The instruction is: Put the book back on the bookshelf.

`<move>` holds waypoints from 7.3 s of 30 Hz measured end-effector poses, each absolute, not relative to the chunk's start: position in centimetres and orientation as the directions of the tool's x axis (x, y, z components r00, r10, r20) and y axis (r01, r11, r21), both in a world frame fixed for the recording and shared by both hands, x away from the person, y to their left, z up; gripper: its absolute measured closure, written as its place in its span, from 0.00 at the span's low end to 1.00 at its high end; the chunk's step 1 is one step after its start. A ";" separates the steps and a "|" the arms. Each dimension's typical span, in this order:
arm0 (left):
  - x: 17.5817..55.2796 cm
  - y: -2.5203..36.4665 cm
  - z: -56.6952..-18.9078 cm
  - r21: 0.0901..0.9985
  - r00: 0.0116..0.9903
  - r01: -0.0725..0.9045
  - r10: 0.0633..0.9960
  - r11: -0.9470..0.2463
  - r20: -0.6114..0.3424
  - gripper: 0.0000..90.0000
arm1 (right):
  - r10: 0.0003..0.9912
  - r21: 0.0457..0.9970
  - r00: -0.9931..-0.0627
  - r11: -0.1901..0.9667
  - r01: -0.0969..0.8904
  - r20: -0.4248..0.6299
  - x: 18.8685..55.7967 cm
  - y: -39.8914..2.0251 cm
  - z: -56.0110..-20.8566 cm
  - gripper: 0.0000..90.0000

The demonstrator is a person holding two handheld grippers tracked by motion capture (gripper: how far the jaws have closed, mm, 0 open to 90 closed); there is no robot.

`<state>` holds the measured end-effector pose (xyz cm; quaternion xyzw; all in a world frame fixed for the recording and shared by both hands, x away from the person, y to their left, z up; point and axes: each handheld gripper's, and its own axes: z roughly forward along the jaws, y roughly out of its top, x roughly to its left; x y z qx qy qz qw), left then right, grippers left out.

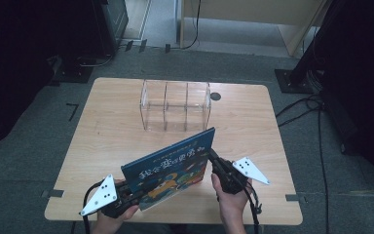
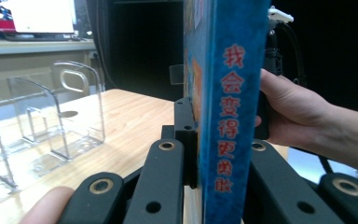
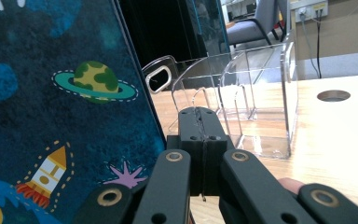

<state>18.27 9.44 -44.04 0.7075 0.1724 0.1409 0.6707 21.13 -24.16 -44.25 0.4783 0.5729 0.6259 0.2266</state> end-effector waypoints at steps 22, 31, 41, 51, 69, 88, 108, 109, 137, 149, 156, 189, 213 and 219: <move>19.4 12.7 -43.6 0.999 0.794 0.047 0.607 -0.004 -0.035 0.94 | 0.791 0.924 -0.500 -0.210 0.319 0.352 27.7 -19.1 -42.3 1.00; 19.7 13.9 -43.6 0.997 0.761 0.067 0.646 0.024 -0.066 0.94 | 0.798 0.927 -0.497 -0.196 0.321 0.341 28.3 -18.7 -42.7 1.00; 20.0 15.2 -43.4 0.995 0.724 0.080 0.683 0.053 -0.095 0.94 | 0.859 0.916 -0.398 -0.177 0.361 0.323 26.8 -24.0 -45.1 1.00; 20.5 16.0 -42.9 0.997 0.693 0.063 0.717 0.044 -0.076 0.94 | 0.953 0.894 -0.219 -0.095 0.437 0.208 23.9 -31.5 -49.0 0.78; 21.7 17.0 -41.9 0.995 0.639 0.054 0.762 0.086 -0.101 0.94 | 1.000 0.746 -0.002 -0.019 0.666 0.027 21.2 -37.5 -52.6 0.22; 24.2 16.3 -41.4 0.995 0.553 0.024 0.828 0.098 -0.095 0.94 | 1.000 0.736 -0.018 -0.005 0.677 0.023 20.0 -37.7 -52.7 0.14; 26.8 12.1 -42.4 0.994 0.445 -0.028 0.892 0.102 -0.079 0.94 | 1.000 0.738 -0.018 -0.008 0.675 0.026 19.1 -37.8 -52.7 0.15; 26.9 12.0 -42.4 0.994 0.442 -0.032 0.893 0.107 -0.082 0.94 | 0.999 0.738 -0.017 -0.009 0.675 0.027 19.1 -37.8 -52.7 0.15; 31.2 8.9 -44.3 0.988 0.369 -0.049 0.921 0.149 -0.121 0.94 | 0.999 0.737 -0.012 -0.014 0.676 0.030 19.0 -37.8 -52.7 0.16; 32.5 8.0 -45.0 0.983 0.341 -0.060 0.929 0.176 -0.145 0.94 | 1.000 0.738 -0.012 -0.014 0.674 0.029 19.0 -37.8 -52.7 0.16; 33.2 7.5 -45.2 0.983 0.328 -0.061 0.934 0.170 -0.141 0.94 | 0.999 0.738 -0.011 -0.014 0.674 0.030 19.0 -37.8 -52.7 0.16; 35.4 6.5 -45.5 0.983 0.280 -0.055 0.947 0.177 -0.155 0.94 | 1.000 0.740 -0.002 -0.020 0.672 0.029 18.8 -38.0 -52.7 0.17; 36.2 6.0 -45.6 0.983 0.269 -0.062 0.952 0.171 -0.149 0.94 | 1.000 0.741 -0.002 -0.020 0.671 0.029 18.8 -38.0 -52.7 0.17; 36.0 6.1 -45.9 0.981 0.269 -0.064 0.950 0.180 -0.157 0.94 | 1.000 0.741 -0.001 -0.021 0.671 0.029 18.7 -38.0 -52.7 0.18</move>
